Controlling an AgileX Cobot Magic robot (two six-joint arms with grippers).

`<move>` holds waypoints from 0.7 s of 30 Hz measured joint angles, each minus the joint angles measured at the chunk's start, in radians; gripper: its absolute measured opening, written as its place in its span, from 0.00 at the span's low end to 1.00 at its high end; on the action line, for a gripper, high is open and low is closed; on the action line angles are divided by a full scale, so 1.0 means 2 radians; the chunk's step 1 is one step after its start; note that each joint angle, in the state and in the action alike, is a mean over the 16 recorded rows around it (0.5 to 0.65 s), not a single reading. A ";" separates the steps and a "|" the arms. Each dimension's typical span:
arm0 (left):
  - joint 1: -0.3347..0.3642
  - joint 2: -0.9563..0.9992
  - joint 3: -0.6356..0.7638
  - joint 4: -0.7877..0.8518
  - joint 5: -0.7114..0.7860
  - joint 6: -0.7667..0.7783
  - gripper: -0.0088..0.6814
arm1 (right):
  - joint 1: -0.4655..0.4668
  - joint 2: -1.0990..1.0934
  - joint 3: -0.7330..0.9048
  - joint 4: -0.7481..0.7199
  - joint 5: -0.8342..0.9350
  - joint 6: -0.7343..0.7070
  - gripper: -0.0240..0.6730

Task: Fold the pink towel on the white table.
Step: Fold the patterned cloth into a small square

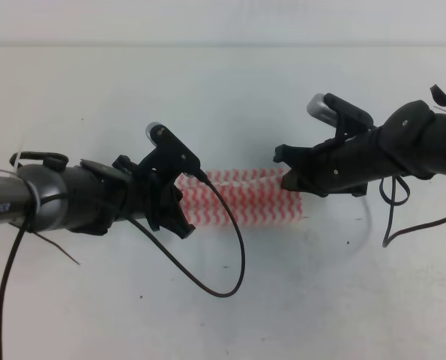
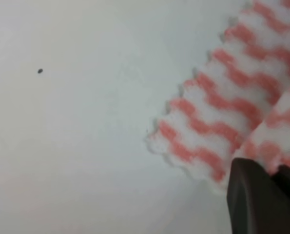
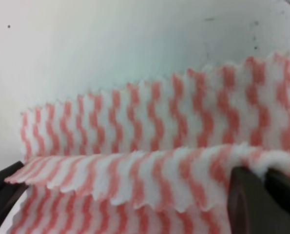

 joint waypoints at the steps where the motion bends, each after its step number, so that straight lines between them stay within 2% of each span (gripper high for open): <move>1: 0.000 0.001 0.000 0.000 0.000 0.000 0.01 | 0.000 0.000 0.000 0.000 0.000 0.000 0.01; 21: 0.000 0.000 0.000 -0.001 0.001 0.000 0.01 | 0.000 0.001 0.000 0.000 -0.001 -0.001 0.01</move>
